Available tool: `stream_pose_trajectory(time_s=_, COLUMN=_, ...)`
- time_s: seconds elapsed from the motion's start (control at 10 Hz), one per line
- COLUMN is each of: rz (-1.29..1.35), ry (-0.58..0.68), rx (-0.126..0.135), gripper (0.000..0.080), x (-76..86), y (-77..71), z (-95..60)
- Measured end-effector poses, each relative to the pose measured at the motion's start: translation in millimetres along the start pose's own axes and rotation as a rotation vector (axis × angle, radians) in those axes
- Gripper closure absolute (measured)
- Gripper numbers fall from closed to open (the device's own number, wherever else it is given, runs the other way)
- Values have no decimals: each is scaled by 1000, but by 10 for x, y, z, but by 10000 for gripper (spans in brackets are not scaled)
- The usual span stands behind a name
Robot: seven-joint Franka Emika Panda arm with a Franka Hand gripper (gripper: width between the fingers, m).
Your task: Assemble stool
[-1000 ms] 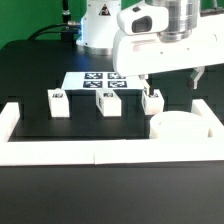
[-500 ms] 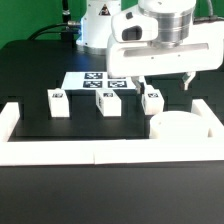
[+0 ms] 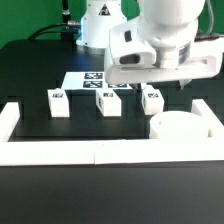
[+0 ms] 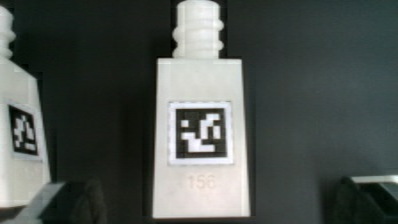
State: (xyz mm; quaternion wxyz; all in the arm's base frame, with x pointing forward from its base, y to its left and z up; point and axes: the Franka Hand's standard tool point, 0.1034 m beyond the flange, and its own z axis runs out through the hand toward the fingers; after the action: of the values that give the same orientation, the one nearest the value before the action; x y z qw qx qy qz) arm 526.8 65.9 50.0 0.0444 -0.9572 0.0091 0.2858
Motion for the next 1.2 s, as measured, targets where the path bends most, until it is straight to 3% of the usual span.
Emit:
stream_pose_trajectory(time_s=0.2, rz=18, ry=-223, rx=-7, gripper=151, x=-149, y=42, z=125)
stream_pose_trajectory(time_s=0.3, rz=24, ry=-314, rx=-10, gripper=151, x=-118, y=11, z=143)
stream_pose_trajectory(time_s=0.4, rz=11, ry=-265, rx=-3, gripper=151, x=32, y=-14, z=118)
stream_pose_trajectory(time_s=0.6, rz=9, ry=-270, rx=-4, gripper=151, x=7, y=-10, z=135)
stream_pose_trajectory(time_s=0.9, rz=12, ry=-301, rx=-4, gripper=151, x=42, y=9, z=340)
stream_pose_trajectory(time_s=1.2, rz=16, ry=-318, rx=-4, gripper=151, x=-8, y=25, z=421)
